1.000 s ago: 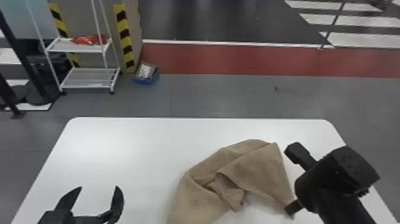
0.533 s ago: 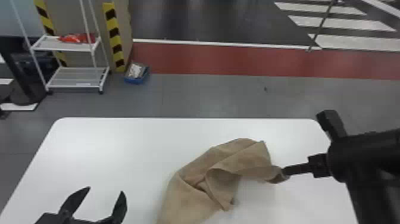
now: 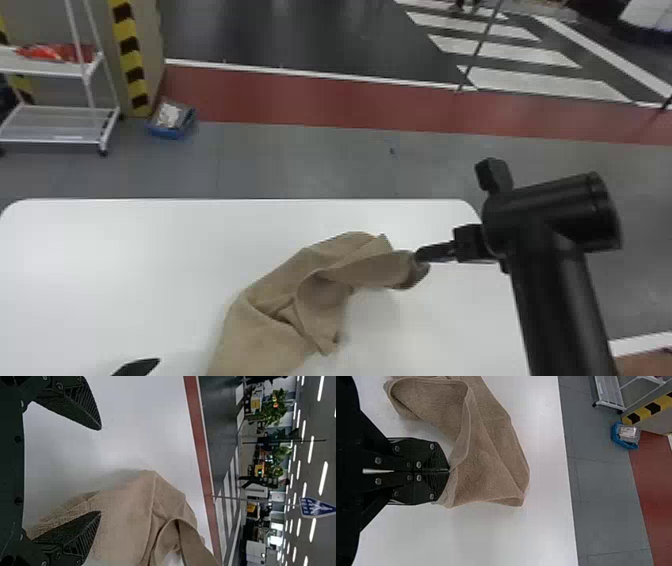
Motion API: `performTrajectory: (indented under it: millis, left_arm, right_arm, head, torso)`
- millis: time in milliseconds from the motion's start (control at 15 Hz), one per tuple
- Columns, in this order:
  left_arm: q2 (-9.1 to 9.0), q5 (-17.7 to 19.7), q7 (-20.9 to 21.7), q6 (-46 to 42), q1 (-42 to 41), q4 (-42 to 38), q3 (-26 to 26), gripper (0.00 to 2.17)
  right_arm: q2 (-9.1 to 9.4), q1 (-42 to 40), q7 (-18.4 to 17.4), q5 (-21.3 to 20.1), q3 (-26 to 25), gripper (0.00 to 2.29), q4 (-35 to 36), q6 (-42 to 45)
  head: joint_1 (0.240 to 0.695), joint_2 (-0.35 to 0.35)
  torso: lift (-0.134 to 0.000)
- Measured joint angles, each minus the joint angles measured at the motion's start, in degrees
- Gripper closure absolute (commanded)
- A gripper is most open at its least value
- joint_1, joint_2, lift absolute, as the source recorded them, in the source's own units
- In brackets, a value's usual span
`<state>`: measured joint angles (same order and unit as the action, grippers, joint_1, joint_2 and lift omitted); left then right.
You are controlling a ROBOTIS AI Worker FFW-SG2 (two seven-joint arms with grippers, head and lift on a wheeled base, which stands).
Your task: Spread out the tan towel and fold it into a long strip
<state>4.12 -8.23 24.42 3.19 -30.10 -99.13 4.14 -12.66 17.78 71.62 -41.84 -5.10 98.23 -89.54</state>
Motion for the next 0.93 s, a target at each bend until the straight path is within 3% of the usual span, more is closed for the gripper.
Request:
performTrajectory:
  millis: [267,400,467,667,733,933]
  left_arm:
    - [0.01,-0.7,5.6,4.5,0.0,-0.7,1.1,0.14]
    - [-0.01,-0.8,5.8,6.4,0.4,-0.7,1.8,0.21]
    - [-0.13,-1.1,5.7,7.3,1.1,0.0,2.4,0.39]
    - [-0.31,-1.8,5.7,16.8,3.6,1.3,3.4,1.84]
    - [-0.26,-1.8,5.4,19.0,3.9,1.1,3.0,2.14]
    - [-0.24,-0.5,5.2,21.9,2.1,-3.1,-0.2,2.14]
  right_arm:
    - [-0.06,0.5,-0.3,0.0,-0.2,1.78,-1.0,-0.1]
    - [-0.14,0.5,-0.3,0.0,-0.6,1.78,-1.5,-0.1]
    - [-0.15,0.5,-0.3,0.1,-0.7,1.78,-1.7,-0.1]
    - [-0.13,0.3,-0.3,0.3,-1.0,1.78,-1.7,-0.1]
    - [-0.16,0.3,-0.3,0.5,-1.5,1.78,-1.7,-0.1]
    - [-0.76,0.0,-0.3,0.8,-3.1,1.78,-1.7,-0.1]
  head:
    - [0.695,-0.313]
    - [0.695,-0.330]
    - [0.695,-0.336]
    - [0.695,-0.343]
    - [0.695,-0.337]
    - [0.695,-0.315]
  torso:
    - [0.000]
    - [0.000]
    - [0.000]
    - [0.000]
    - [0.000]
    - [0.000]
